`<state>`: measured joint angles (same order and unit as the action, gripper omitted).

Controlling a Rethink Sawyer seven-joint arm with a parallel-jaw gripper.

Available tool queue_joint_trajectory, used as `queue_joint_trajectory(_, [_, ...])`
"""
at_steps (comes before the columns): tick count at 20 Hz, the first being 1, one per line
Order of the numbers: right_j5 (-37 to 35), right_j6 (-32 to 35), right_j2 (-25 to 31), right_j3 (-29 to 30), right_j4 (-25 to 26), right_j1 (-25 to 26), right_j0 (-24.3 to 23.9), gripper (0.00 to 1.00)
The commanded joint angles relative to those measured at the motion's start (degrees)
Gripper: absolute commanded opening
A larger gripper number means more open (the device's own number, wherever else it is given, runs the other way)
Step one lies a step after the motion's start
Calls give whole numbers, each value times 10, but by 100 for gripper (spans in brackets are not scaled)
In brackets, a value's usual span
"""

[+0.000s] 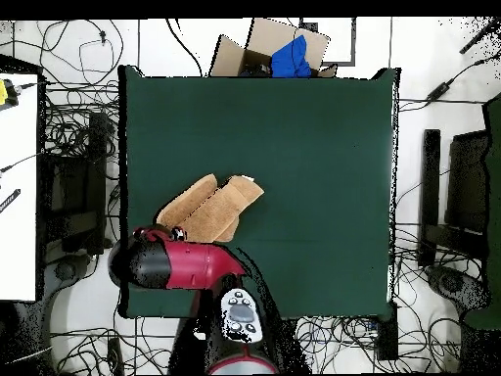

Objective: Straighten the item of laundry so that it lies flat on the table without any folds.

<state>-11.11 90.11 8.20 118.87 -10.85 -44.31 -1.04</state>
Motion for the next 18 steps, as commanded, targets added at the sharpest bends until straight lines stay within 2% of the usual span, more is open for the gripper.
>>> queue_joint_trajectory(1, [-11,165,-23,-37,-54,17,44,0])
queue_joint_trajectory(8, [-10,168,-49,-52,-75,27,82,0])
queue_joint_trajectory(13, [0,161,-53,-52,-83,35,89,0])
queue_joint_trajectory(18, [26,127,-26,-39,-61,44,42,0])
